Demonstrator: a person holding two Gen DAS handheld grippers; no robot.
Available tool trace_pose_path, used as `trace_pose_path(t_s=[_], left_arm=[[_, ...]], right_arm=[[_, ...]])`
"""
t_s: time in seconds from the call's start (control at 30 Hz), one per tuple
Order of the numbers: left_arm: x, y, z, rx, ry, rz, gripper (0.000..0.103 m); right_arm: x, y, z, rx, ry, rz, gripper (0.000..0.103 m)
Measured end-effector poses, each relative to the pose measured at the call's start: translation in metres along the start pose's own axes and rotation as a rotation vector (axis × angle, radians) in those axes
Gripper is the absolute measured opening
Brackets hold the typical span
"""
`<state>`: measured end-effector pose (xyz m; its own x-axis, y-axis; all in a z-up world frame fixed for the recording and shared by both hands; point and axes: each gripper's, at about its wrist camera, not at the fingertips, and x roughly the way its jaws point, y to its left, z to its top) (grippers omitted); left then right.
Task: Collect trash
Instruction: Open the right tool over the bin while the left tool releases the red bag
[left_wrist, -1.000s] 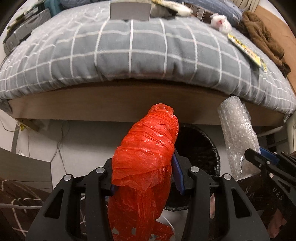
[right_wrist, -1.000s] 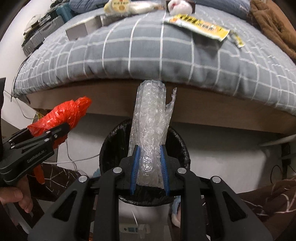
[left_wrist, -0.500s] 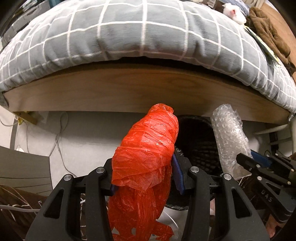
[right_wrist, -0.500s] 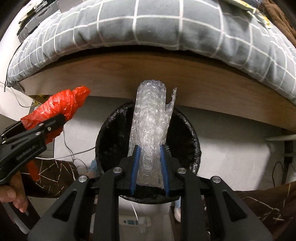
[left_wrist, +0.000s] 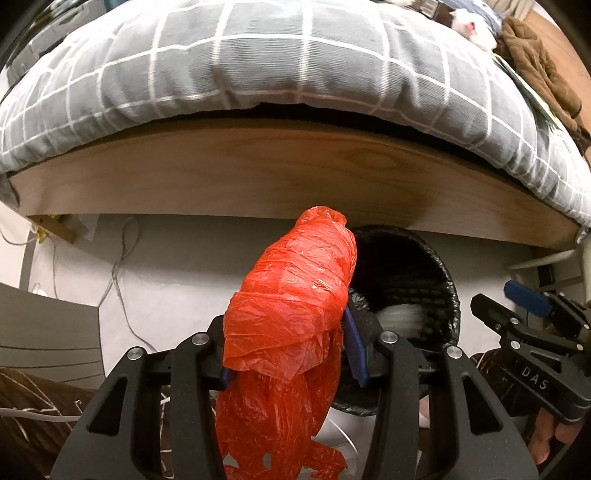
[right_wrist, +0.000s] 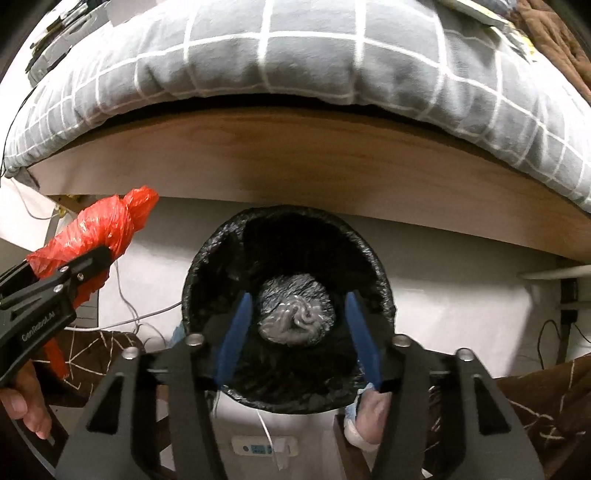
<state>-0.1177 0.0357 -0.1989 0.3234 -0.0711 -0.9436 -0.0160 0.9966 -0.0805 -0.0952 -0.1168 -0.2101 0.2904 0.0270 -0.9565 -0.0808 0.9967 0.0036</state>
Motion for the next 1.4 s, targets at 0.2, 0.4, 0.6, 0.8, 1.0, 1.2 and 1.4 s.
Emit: trace_pose_path(t_s=[0.2,0.4,0.6,0.8,1.0,1.2,1.4], left_arm=[[0.0,-0.014,0.001,0.031,-0.008,-0.011,0.045],[-0.001,-0.034,0.002,0.057,-0.004,-0.024,0.045],[0.004,-0.053,0.004,0.093,0.003,-0.036,0.045],[0.008,-0.067,0.002,0.121,0.007,-0.047,0.045],[0.008,-0.085,0.001,0.14,0.013,-0.073,0.045],[0.009,-0.102,0.0,0.171,0.014,-0.088,0.045],[0.011,-0.109,-0.002,0.18,-0.005,-0.066,0.054]], right_arm=[[-0.017,-0.013,-0.002,0.021,-0.074,-0.026,0.085],[-0.027,-0.032,-0.006,0.053,-0.109,-0.042,0.093],[-0.029,-0.052,-0.01,0.091,-0.115,-0.063,0.094],[-0.037,-0.069,-0.013,0.124,-0.12,-0.084,0.094],[-0.04,-0.085,-0.019,0.152,-0.125,-0.106,0.094],[-0.043,-0.101,-0.025,0.187,-0.127,-0.118,0.094],[-0.047,-0.106,-0.025,0.208,-0.133,-0.117,0.094]])
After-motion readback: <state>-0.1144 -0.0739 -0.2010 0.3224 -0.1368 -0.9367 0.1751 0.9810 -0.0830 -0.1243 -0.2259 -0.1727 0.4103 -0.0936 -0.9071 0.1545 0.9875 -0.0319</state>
